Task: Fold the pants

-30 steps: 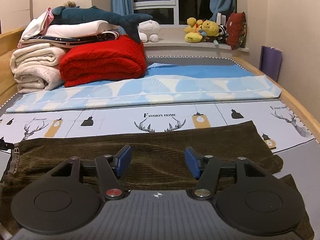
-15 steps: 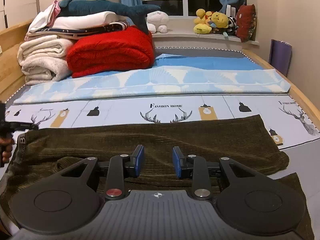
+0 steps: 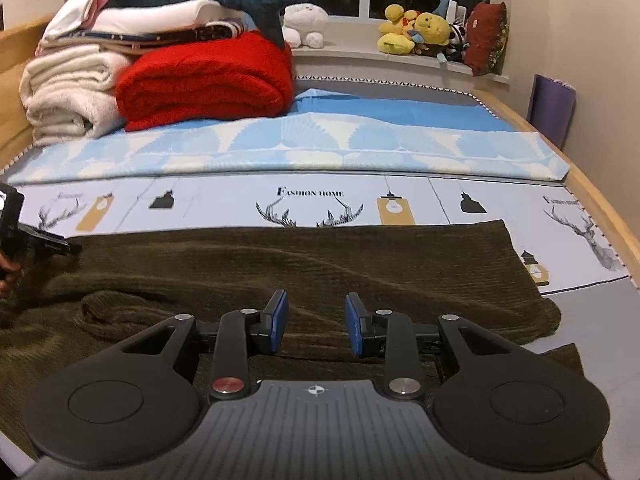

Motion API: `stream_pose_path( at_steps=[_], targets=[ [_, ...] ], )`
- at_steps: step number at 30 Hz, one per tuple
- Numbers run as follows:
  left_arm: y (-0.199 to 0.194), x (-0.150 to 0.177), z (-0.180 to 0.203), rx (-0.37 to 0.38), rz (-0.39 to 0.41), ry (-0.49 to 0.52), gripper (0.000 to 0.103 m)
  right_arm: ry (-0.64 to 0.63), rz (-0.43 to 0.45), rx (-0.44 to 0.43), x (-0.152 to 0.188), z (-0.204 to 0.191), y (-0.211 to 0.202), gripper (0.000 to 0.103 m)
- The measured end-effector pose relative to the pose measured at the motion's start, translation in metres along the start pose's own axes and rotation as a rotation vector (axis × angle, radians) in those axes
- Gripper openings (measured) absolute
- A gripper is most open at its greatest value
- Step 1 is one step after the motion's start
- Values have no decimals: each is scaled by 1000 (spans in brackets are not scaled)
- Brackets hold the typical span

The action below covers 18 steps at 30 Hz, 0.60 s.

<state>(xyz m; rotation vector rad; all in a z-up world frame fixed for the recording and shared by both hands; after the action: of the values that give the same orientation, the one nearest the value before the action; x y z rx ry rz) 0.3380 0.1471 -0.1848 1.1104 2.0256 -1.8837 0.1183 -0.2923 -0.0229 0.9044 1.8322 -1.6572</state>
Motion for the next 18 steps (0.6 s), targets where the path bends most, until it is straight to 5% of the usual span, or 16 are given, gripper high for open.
stream_pose_path(
  at_steps=[1,7,12,18],
  targets=[
    [-4,-1,1,-16,0,25,5,-1,-2,3,0,0,1,33],
    [-48,-5,11,-41,26,66,4,9,-13,23,1,1,5,33],
    [-122,-2,42,-4,46,94,4,30,-23,50,5,4,6,33],
    [-224,58,99,79,14,103,3,107,-40,61,14,14,0,33]
  ],
)
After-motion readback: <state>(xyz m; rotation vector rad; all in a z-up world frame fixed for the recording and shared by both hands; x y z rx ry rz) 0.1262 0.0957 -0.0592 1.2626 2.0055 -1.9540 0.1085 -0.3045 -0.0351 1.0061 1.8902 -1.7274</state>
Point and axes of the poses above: each gripper's, at about its wrist camera, not at the fingertips, and y roughly the way its jaws point, z to its right, x to its underside, the point moved 9 cm from there along y, roughly the way its jaws point, and after that the axes turned 9 degrees about y, right-handed, at the moved point
